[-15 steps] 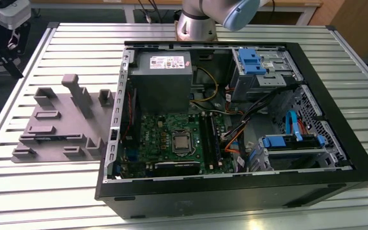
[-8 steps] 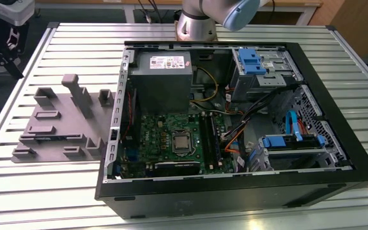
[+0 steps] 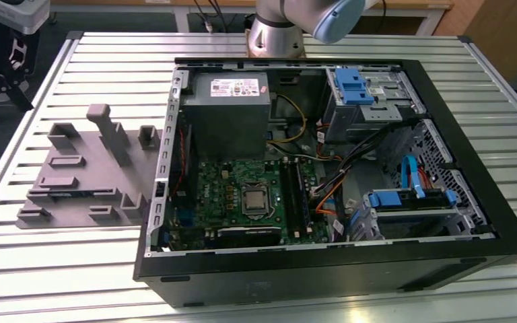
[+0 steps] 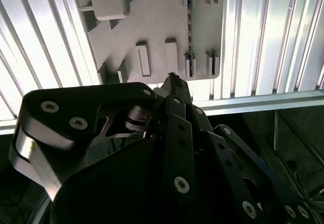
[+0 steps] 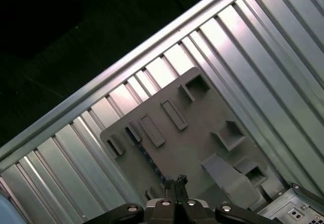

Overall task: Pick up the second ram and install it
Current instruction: 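Pick up the second ram and move it above second insertion slot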

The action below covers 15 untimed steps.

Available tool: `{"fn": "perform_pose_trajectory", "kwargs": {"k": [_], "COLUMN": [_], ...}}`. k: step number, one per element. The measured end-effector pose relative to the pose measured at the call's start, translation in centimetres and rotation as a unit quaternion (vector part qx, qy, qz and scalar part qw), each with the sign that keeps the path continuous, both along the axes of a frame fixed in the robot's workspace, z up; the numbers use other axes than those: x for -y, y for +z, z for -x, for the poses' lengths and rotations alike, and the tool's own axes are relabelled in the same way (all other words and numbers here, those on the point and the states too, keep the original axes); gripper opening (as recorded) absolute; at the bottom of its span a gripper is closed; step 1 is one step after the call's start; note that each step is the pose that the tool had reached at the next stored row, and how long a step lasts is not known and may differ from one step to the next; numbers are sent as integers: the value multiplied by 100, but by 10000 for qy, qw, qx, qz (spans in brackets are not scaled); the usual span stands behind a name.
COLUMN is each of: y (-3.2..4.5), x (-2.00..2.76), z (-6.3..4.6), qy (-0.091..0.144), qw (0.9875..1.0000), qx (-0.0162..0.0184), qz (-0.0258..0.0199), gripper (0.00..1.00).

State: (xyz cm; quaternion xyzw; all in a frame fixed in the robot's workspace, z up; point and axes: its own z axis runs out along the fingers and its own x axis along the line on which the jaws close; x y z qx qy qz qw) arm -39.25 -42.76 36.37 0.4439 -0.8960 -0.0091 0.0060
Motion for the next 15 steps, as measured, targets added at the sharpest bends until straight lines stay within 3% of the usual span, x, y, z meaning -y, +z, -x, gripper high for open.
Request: {"fn": "perform_pose_trajectory", "kwargs": {"k": [11, 15], "y": [0, -7], "x": [0, 0], "z": [0, 0], "qy": [2, 278], "qw": [10000, 9996], "qx": [0, 0], "qz": [0, 0], "gripper": [11, 11]}}
